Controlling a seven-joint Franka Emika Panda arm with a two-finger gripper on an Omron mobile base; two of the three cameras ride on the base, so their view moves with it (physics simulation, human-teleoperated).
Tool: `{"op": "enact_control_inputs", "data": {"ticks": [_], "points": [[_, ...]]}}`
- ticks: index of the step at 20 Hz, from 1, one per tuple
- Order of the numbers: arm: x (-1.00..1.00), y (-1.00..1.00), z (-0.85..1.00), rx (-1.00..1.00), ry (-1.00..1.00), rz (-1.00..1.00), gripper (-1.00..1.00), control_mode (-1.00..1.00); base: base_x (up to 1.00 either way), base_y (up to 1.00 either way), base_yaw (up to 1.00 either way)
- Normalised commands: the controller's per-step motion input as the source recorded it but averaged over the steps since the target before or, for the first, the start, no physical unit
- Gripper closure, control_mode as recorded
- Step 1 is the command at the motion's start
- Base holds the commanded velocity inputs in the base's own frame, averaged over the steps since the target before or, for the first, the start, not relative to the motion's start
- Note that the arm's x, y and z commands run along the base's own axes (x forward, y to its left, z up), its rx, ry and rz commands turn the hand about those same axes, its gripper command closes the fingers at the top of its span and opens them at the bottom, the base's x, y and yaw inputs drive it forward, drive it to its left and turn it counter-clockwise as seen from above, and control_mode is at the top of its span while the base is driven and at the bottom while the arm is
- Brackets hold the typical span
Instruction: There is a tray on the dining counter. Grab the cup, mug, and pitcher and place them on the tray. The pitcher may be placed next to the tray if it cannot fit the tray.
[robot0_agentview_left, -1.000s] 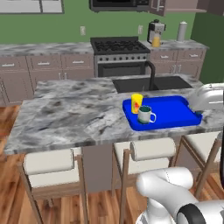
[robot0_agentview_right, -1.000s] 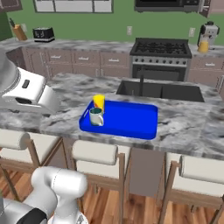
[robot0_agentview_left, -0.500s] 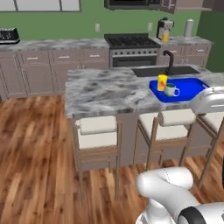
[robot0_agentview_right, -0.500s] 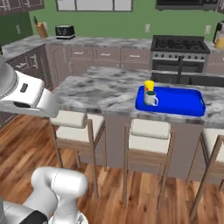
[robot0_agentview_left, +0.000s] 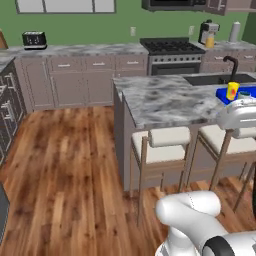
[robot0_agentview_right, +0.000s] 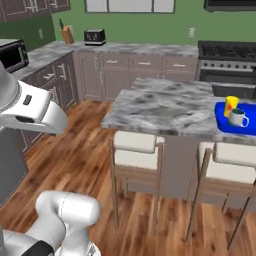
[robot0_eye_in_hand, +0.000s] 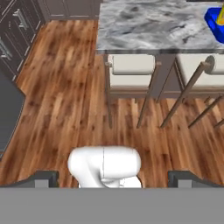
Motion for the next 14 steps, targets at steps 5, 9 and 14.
{"op": "enact_control_inputs", "data": {"ticks": [5, 9, 14], "points": [[0.0, 0.0, 0.0, 0.0, 0.0, 0.0, -1.0, 1.0, 0.23, 1.0, 0.0], [0.0, 0.0, 0.0, 0.0, 0.0, 0.0, -1.0, 1.0, 0.38, 1.0, 0.0], [0.0, 0.0, 0.0, 0.0, 0.0, 0.0, -1.0, 1.0, 0.72, 1.0, 0.0]]}}
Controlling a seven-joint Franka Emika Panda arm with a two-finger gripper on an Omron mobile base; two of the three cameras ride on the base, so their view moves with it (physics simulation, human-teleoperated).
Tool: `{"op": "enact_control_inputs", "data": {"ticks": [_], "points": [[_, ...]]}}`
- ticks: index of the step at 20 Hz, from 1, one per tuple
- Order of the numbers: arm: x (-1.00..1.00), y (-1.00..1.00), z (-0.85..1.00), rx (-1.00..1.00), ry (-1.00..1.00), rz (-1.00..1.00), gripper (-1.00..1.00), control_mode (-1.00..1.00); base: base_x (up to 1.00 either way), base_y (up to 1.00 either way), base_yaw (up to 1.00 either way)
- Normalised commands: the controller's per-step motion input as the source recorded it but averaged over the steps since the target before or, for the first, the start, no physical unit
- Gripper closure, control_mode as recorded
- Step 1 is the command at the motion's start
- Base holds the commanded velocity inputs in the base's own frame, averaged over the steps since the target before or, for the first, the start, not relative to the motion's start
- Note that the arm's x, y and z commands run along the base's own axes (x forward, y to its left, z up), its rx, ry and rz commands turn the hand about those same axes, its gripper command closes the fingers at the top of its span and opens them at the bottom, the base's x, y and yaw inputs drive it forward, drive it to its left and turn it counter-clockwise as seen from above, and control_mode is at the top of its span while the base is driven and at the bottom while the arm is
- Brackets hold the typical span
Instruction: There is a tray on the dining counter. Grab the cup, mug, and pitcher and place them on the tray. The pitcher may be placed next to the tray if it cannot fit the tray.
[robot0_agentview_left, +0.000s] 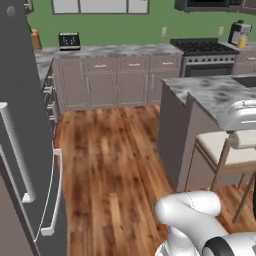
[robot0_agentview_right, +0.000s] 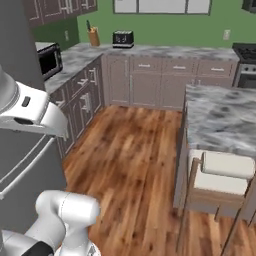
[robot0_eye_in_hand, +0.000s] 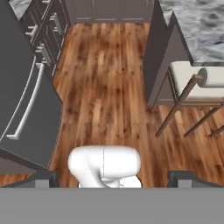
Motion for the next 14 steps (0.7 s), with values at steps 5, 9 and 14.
{"op": "enact_control_inputs", "data": {"ticks": [5, 9, 14], "points": [[0.0, 0.0, 0.0, 0.0, 0.0, 0.0, -1.0, 1.0, 1.0, 0.61, -0.05], [0.0, 0.0, 0.0, 0.0, 0.0, 0.0, -1.0, 1.0, 1.0, 0.22, -0.07], [0.0, 0.0, 0.0, 0.0, 0.0, 0.0, -1.0, 1.0, 1.0, 0.0, -0.1]]}}
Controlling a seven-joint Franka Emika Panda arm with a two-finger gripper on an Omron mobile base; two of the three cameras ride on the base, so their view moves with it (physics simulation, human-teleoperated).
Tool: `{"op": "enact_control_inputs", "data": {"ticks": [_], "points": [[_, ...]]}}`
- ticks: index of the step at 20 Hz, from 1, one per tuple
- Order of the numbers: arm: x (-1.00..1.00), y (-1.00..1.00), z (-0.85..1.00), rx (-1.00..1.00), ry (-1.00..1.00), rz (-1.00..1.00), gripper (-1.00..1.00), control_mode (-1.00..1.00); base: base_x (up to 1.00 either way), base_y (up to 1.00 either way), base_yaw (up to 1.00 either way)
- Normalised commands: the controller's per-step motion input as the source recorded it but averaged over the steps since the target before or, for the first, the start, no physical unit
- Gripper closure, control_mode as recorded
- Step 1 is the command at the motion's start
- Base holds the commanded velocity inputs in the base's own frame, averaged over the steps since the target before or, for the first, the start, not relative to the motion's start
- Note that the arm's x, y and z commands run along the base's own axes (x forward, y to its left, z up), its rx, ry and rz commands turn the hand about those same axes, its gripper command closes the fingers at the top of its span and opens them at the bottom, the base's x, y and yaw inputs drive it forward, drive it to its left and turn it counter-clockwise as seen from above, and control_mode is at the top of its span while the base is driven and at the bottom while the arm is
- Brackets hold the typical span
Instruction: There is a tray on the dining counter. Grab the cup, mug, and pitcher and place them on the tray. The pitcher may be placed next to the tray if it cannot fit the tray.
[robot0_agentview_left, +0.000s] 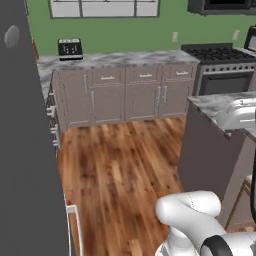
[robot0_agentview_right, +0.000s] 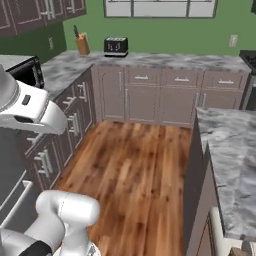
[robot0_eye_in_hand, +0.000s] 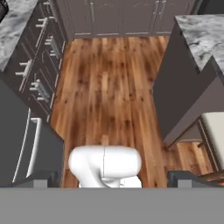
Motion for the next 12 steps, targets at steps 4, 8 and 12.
{"op": "enact_control_inputs", "data": {"ticks": [4, 8, 12], "points": [[0.0, 0.0, 0.0, 0.0, 0.0, 0.0, -1.0, 1.0, 1.0, 0.0, -0.09], [0.0, 0.0, 0.0, 0.0, 0.0, 0.0, -1.0, 1.0, 1.0, 0.0, -0.09], [0.0, 0.0, 0.0, 0.0, 0.0, 0.0, -1.0, 1.0, 1.0, 0.06, -0.08]]}}
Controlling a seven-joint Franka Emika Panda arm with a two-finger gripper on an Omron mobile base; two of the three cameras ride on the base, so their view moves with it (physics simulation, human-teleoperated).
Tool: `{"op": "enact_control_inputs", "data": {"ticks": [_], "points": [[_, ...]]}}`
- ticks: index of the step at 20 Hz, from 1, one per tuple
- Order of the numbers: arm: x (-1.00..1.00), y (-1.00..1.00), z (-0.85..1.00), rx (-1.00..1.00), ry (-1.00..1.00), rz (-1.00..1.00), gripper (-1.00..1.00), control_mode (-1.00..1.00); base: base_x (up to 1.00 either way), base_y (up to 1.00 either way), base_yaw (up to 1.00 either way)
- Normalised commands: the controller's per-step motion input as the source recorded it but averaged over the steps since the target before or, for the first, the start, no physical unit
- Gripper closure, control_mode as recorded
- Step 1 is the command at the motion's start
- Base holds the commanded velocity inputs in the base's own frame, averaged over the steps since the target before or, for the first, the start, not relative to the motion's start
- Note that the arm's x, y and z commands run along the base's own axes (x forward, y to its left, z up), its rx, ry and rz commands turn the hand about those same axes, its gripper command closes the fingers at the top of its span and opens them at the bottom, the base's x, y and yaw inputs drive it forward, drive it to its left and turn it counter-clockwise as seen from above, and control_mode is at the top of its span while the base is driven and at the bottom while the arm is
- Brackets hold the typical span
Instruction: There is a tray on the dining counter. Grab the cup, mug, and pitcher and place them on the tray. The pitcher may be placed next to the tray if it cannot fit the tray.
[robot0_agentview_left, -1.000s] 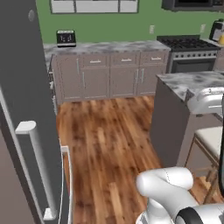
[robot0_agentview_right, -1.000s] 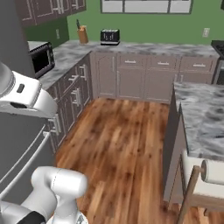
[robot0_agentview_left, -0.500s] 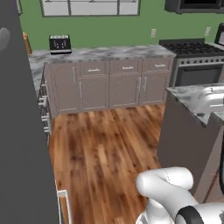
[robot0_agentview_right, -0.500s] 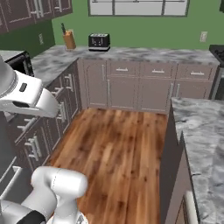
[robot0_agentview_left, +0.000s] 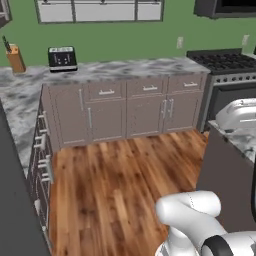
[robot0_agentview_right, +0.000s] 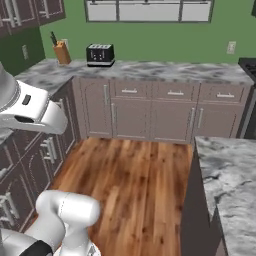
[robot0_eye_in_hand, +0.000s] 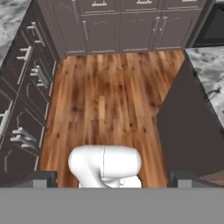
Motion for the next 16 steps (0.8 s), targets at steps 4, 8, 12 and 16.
{"op": "enact_control_inputs", "data": {"ticks": [4, 8, 12, 16], "points": [[0.0, 0.0, 0.0, 0.0, 0.0, 0.0, -1.0, 1.0, 1.0, 0.2, -0.06], [0.0, 0.0, 0.0, 0.0, 0.0, 0.0, -1.0, 1.0, 1.0, 0.23, -0.07], [0.0, 0.0, 0.0, 0.0, 0.0, 0.0, -1.0, 1.0, 1.0, 0.25, -0.07], [0.0, 0.0, 0.0, 0.0, 0.0, 0.0, -1.0, 1.0, 1.0, 0.25, -0.08]]}}
